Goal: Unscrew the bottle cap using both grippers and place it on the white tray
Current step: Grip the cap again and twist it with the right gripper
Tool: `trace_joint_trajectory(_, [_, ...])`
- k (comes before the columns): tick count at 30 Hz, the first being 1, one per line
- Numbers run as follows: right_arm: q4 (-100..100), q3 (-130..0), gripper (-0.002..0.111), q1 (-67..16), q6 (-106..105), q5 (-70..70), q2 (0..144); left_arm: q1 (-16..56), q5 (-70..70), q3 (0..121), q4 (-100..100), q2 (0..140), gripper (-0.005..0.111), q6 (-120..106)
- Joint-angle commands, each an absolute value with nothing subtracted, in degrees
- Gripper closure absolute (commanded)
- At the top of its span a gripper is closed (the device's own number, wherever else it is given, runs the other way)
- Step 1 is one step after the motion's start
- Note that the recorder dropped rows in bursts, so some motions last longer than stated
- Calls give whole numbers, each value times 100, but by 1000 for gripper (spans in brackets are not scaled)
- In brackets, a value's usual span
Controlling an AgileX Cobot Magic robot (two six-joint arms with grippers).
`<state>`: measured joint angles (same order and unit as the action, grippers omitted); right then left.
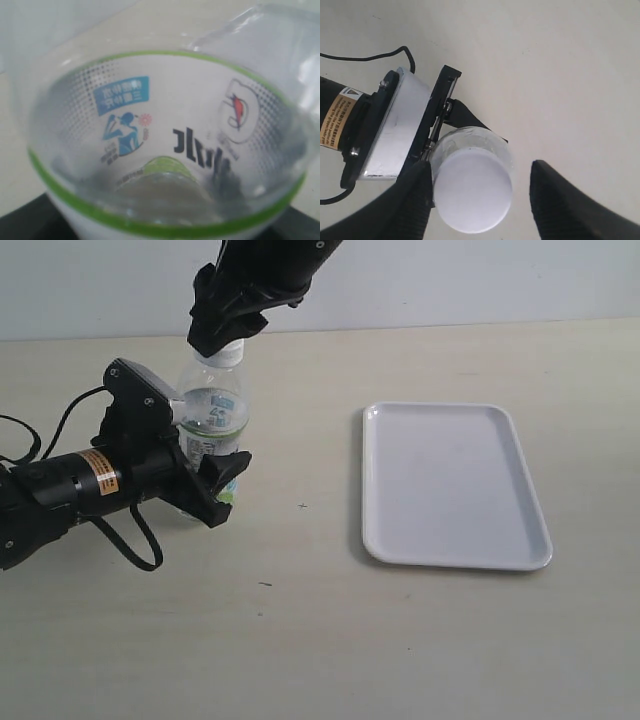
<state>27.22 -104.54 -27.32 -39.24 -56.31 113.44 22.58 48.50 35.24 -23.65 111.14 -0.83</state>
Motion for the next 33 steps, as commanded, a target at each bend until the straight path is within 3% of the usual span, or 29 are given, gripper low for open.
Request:
trace_joint_trajectory(1, [2680,-10438,54,-2729,-3886,-5554,11468,2289,4814,3533,-2338,11052,107,-126])
trace_joint_trajectory(13, [2680,-10438,59,-2729,-3886,-5554,11468,2289,4814,3533,-2338,11052,107,-126])
trace_joint_trajectory(20, [2680,-10438,51,-2729,-3886,-5554,11409,2289,4814,3533,-2338,11052,107,-126])
trace_joint_trajectory(26, [2680,-10438,50,-2729,-3886,-5554,11332,2289,4814,3533,-2338,11052,107,-126])
trace_joint_trajectory(33, [2680,-10438,56,-2729,-3886,-5554,11353,2289,4814,3533,-2338,11052,107,-126])
